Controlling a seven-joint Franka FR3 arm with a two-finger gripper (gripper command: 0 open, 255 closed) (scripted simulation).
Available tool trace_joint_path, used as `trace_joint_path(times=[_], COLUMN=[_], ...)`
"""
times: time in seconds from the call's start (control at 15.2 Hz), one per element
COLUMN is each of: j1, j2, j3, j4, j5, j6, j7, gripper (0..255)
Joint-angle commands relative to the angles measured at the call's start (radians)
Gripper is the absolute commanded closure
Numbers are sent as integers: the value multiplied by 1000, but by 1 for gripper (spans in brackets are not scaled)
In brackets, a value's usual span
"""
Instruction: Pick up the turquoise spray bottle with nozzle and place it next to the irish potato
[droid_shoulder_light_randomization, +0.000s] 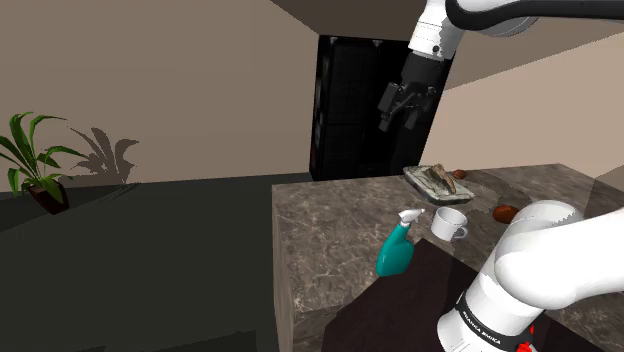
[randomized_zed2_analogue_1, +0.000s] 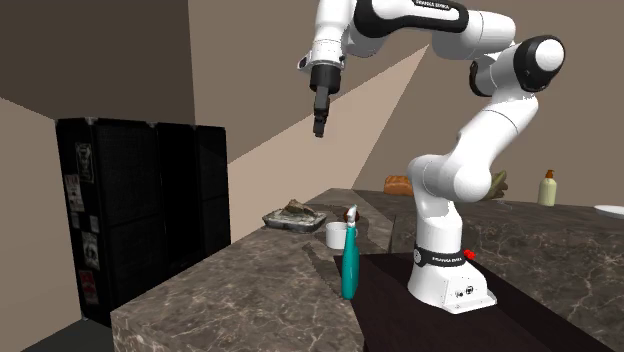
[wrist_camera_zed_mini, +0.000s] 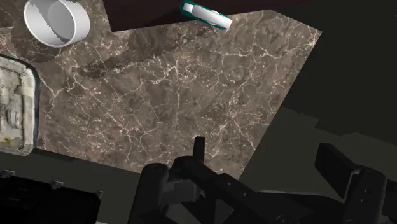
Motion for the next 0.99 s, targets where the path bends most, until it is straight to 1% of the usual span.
trace_joint_path(times=[0.0,0.2,0.46,0.73,0.92], j1=[0,64,143,207,240], j2=[0,-46,-112,-185,-240], j3=[0,-25,-69,-126,-180], j4=[0,-107,-249,-387,-487], j5=[0,-27,-78,-153,-226], j6=[0,36,78,113,136], j7=[0,-165,-385,-610,-786], gripper=[0,0,0,0,0])
